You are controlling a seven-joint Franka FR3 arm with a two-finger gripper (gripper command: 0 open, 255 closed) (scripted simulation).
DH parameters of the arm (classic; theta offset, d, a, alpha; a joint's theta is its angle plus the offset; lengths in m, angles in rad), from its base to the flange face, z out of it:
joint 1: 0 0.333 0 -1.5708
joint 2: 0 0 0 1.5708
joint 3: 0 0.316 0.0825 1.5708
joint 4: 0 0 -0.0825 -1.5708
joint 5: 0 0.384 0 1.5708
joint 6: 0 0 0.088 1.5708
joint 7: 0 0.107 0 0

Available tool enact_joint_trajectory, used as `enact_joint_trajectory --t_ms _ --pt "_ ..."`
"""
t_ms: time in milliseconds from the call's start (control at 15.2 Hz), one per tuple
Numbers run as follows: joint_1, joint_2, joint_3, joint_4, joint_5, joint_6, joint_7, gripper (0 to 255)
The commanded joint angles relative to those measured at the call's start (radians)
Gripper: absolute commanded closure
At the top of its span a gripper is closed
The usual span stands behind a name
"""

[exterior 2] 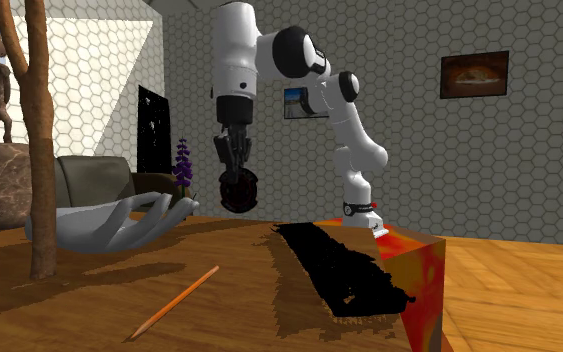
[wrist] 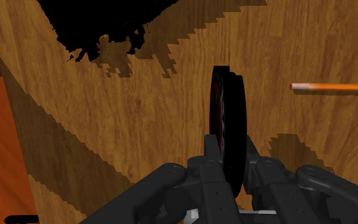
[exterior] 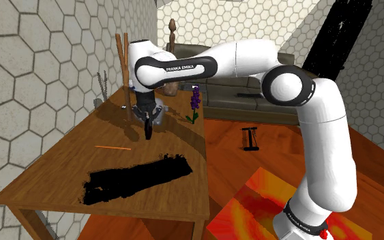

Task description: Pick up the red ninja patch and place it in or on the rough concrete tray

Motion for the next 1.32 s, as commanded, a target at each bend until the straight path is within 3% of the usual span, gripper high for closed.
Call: enact_joint_trajectory --t_ms 0,330,792,1254 --pt "0.004 0.001 0.001 0.029 0.001 -0.027 -0.002 255" --pt "0.013 0.004 0.002 0.097 0.002 -0.092 -0.008 255" --pt "0.063 -0.135 0.049 -0.071 0.035 -0.068 0.110 255" --pt "0.126 -0.217 0.096 -0.147 0.059 -0.077 0.225 255"
